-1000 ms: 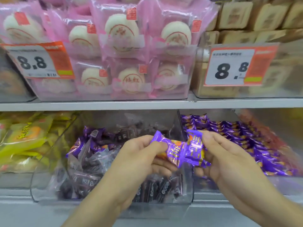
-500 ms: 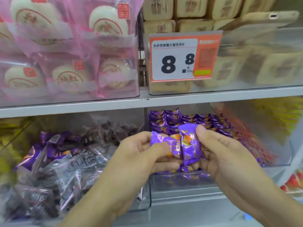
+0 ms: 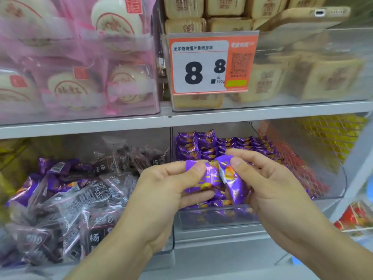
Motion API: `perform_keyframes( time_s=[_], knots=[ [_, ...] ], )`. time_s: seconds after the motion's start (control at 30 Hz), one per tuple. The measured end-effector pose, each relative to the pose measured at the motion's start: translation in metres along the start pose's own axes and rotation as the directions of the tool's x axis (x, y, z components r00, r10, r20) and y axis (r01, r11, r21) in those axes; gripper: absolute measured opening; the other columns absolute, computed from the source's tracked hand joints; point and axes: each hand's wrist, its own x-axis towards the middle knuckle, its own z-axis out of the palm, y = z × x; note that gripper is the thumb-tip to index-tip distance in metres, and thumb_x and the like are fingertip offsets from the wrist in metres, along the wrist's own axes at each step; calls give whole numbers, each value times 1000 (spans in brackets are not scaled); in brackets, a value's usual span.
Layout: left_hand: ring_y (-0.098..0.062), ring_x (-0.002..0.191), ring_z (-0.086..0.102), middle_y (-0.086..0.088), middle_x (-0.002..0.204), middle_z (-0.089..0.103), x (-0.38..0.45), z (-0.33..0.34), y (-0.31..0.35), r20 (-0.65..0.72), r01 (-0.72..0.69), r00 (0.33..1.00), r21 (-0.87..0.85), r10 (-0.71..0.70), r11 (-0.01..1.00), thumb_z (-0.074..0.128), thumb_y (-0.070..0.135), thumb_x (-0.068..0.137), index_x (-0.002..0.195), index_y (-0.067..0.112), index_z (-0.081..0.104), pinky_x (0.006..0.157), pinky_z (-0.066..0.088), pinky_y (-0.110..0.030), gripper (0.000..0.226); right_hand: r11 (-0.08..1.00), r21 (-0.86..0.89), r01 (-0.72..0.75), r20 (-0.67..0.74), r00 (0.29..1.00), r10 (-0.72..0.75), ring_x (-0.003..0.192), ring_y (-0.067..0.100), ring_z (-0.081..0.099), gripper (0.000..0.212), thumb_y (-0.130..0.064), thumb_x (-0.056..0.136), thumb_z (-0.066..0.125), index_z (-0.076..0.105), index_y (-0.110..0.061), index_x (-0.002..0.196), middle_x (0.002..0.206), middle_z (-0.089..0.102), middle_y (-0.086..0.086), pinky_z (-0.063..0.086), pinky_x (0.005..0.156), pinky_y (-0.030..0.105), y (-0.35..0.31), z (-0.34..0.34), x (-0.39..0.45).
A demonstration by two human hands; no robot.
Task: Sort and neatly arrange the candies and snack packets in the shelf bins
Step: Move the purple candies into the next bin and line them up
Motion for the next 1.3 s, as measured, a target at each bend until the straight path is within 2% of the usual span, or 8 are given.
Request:
perform_keyframes(
  time_s=[0.1, 0.23, 0.37, 0.5, 0.73, 0.9, 1.07, 1.3],
  knots=[
    [-25, 79, 73, -18, 92, 75, 3, 2, -1, -57, -26, 998, -98, 20, 995, 66, 16, 79, 93, -1, 76, 74, 62, -35, 24, 995, 94, -32, -60, 997, 38, 63, 24, 62, 20, -17, 98, 53, 66, -14, 113, 80, 70, 14, 56, 54, 31, -1, -1, 2],
    [-25, 78, 73, -19, 91, 75, 7, 1, 0, -151, -101, 985, -93, 86, 991, 66, 13, 82, 93, -2, 74, 74, 62, -35, 20, 955, 279, -100, 10, 995, 101, 81, 28, 74, 25, -22, 95, 55, 63, -1, 109, 93, 75, 17, 62, 70, 35, -5, -4, 3],
    [-21, 72, 72, -20, 86, 75, 9, 2, -2, -210, -134, 971, -73, 116, 988, 64, 8, 87, 90, -6, 72, 68, 62, -31, 16, 982, 171, -85, 34, 996, 80, 85, 21, 70, 27, -30, 73, 71, 68, -8, 88, 95, 75, 14, 56, 76, 33, -6, -5, 1],
    [-24, 74, 69, -22, 82, 73, 12, 2, -4, -262, -152, 956, -72, 128, 986, 65, 2, 86, 79, -6, 73, 66, 62, -33, 13, 968, 244, -65, 29, 998, 60, 68, 16, 65, 30, -27, 70, 71, 66, -8, 92, 86, 73, 8, 52, 57, 24, -8, -4, 1],
    [-25, 81, 75, -18, 89, 76, 9, 6, -4, -136, -84, 988, -130, 66, 988, 56, 13, 95, 76, 1, 78, 74, 62, -34, 31, 951, 277, -134, 81, 990, 115, 76, 25, 72, 21, -13, 81, 66, 64, 0, 98, 93, 75, 18, 61, 69, 29, -4, 3, -1],
    [-31, 90, 74, -17, 96, 76, 7, 7, -6, -65, -76, 995, -82, 70, 994, 47, 28, 100, 96, -1, 75, 84, 60, -41, 41, 997, 30, -68, 31, 997, 67, 67, 24, 64, 30, -28, 75, 71, 65, -5, 92, 80, 73, 11, 54, 57, 30, -5, 3, -1],
    [-27, 91, 74, -15, 95, 76, 6, 8, -9, -3, -159, 987, 30, 159, 987, 57, 35, 90, 89, 2, 78, 80, 60, -34, 39, 994, -97, 48, -2, 999, -48, 49, 6, 50, 22, -26, 78, 71, 66, -7, 87, 64, 62, -4, 40, 50, 17, -4, 0, 1],
    [-27, 91, 74, -10, 95, 77, 9, -5, -12, 29, -227, 974, 154, 226, 961, 53, 33, 91, 98, 5, 77, 76, 61, -32, 38, 987, -158, 4, 252, 967, 36, 65, 18, 61, 45, -30, 70, 88, 66, -16, 107, 93, 73, 9, 50, 65, 30, -7, -13, 13]
  ],
)
